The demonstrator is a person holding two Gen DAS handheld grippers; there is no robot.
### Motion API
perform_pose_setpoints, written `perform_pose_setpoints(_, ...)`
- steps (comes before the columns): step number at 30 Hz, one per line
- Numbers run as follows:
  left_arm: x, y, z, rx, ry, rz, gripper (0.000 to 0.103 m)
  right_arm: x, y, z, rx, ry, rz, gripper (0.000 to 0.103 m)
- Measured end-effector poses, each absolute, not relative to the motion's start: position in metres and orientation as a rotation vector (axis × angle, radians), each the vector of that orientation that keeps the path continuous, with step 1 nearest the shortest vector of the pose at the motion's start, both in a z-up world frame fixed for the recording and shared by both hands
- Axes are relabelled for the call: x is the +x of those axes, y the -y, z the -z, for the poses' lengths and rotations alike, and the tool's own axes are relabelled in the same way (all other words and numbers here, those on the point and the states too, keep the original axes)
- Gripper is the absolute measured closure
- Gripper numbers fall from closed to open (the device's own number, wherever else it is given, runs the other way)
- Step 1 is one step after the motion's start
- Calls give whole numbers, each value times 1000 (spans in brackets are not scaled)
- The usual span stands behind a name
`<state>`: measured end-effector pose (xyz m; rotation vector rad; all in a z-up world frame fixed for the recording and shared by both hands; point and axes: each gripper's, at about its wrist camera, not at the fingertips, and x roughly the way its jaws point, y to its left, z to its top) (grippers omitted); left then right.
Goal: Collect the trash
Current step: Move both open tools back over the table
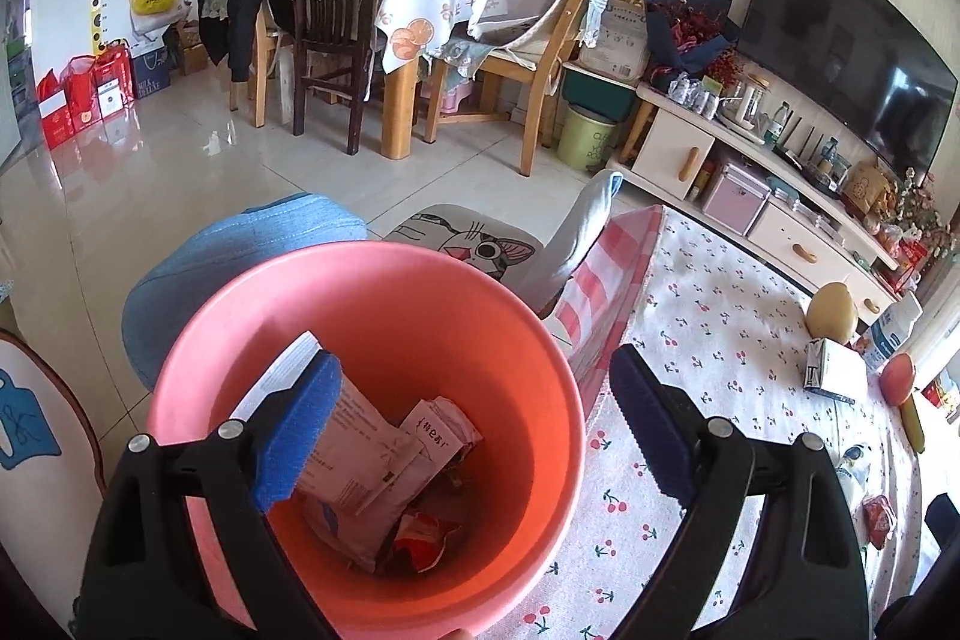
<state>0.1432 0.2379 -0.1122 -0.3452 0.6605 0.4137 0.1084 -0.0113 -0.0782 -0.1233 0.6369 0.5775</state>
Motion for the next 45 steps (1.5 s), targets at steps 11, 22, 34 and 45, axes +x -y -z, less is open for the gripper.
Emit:
perform_pose_setpoints(11,147,-195,105,-294,-619,-323,12,103,62,82,-39,-608,-560,11)
perform_pose_setpoints(22,153,-157,106,-279,-621,-261,12,101,102,76,-1,-576,-538,11)
perform_pose_setpoints(34,163,-114,111,-213,-673,-206,12,115,154,78,73,-593,-461,11)
perform_pose_setpoints(45,170,-58,114,-113,-696,-97,12,137,228,82,196,-623,-320,11)
